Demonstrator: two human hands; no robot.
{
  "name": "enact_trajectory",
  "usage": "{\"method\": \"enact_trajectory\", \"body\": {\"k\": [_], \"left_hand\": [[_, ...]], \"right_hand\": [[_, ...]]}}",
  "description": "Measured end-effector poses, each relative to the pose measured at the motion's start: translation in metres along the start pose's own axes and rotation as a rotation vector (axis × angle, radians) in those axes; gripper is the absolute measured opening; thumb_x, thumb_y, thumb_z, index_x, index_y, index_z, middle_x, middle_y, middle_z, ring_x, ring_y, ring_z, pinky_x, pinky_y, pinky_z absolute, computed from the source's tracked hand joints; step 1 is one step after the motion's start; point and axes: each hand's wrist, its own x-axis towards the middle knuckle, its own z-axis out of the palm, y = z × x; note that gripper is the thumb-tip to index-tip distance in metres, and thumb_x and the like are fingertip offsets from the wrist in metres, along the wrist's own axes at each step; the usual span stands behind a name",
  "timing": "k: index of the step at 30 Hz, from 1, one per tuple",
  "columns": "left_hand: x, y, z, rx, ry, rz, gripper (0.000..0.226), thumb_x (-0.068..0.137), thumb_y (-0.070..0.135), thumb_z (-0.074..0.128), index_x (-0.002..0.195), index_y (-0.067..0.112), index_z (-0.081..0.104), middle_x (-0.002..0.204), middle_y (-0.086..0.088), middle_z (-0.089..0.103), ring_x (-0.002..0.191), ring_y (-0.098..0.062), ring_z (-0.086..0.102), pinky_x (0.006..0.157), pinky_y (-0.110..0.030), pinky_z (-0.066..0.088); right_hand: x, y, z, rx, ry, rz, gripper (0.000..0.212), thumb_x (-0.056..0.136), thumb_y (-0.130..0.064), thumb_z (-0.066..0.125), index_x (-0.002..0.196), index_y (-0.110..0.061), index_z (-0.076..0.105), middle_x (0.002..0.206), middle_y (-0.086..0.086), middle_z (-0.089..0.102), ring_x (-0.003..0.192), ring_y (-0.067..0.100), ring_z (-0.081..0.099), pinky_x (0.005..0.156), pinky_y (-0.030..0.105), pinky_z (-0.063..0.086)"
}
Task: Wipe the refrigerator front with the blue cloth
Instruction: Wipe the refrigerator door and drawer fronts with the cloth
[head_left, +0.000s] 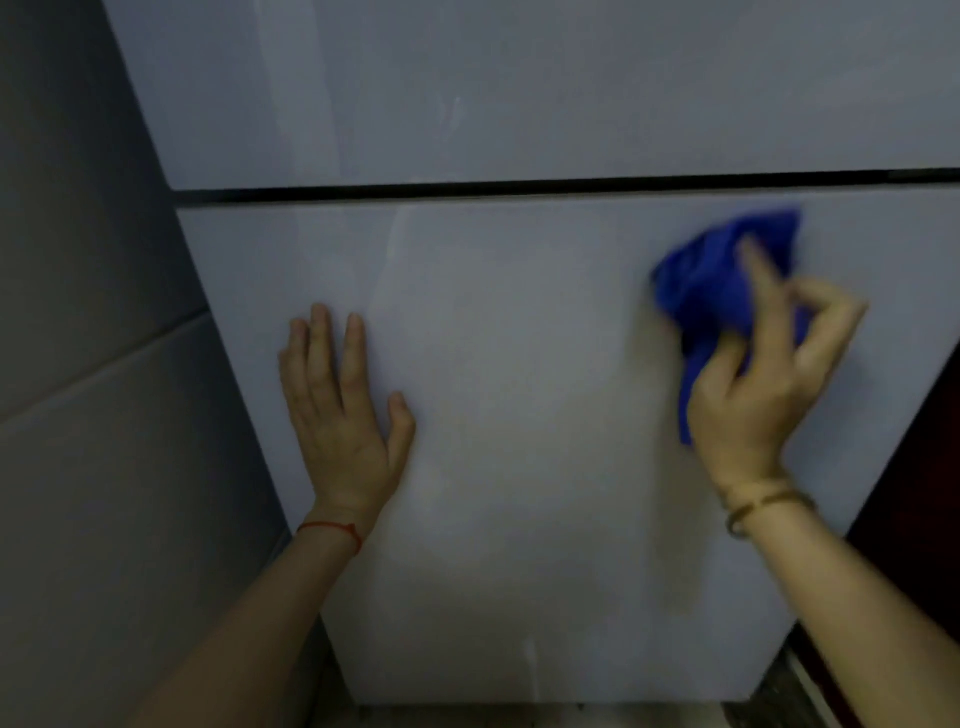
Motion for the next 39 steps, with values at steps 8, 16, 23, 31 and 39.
{"method": "enact_trajectory", "body": {"k": [8, 16, 23, 31, 39], "left_hand": [[-0.001, 0.001, -0.001, -0.02, 0.002, 0.005, 0.066, 0.093, 0.023, 0.045, 0.152, 0.007, 0.021, 0.156, -0.023, 0.021, 0.151, -0.026, 0.005, 0.126, -0.047, 0.007], [-0.002, 0.002, -0.001, 0.008, 0.004, -0.009, 0.062, 0.094, 0.025, 0.042, 0.148, 0.0, 0.028, 0.155, -0.028, 0.023, 0.152, -0.024, 0.002, 0.126, -0.046, 0.005], [-0.002, 0.002, -0.001, -0.015, 0.017, -0.003, 0.063, 0.093, 0.024, 0.043, 0.149, 0.0, 0.028, 0.155, -0.027, 0.022, 0.152, -0.024, 0.002, 0.126, -0.049, 0.007], [-0.003, 0.004, -0.002, -0.014, 0.02, -0.002, 0.062, 0.094, 0.025, 0.041, 0.149, 0.0, 0.027, 0.154, -0.029, 0.022, 0.152, -0.021, 0.0, 0.125, -0.052, 0.009], [-0.002, 0.0, -0.001, -0.022, 0.025, 0.013, 0.063, 0.094, 0.027, 0.041, 0.15, 0.003, 0.024, 0.155, -0.027, 0.021, 0.152, -0.022, 0.0, 0.126, -0.048, 0.007]], "right_hand": [[-0.112, 0.006, -0.018, -0.188, -0.358, -0.387, 0.076, 0.087, 0.002, 0.053, 0.148, -0.034, 0.026, 0.108, 0.01, 0.044, 0.083, 0.029, 0.048, 0.078, 0.043, 0.039], [0.014, 0.046, -0.029, -0.07, 0.063, 0.205, 0.054, 0.088, 0.003, 0.048, 0.139, -0.017, 0.047, 0.107, 0.018, 0.044, 0.102, 0.03, 0.047, 0.095, 0.033, 0.04], [-0.137, 0.045, -0.05, -0.23, -0.422, -0.152, 0.083, 0.083, -0.005, 0.047, 0.151, -0.039, 0.013, 0.112, 0.013, 0.041, 0.094, 0.033, 0.047, 0.087, 0.041, 0.038], [-0.023, 0.056, -0.036, -0.109, -0.068, 0.068, 0.054, 0.092, -0.001, 0.043, 0.14, -0.026, 0.042, 0.109, 0.022, 0.044, 0.097, 0.032, 0.049, 0.088, 0.042, 0.044], [-0.172, 0.049, -0.054, -0.222, -0.537, -0.484, 0.079, 0.086, -0.006, 0.044, 0.152, -0.034, 0.01, 0.106, 0.01, 0.042, 0.081, 0.028, 0.043, 0.079, 0.042, 0.038]]}}
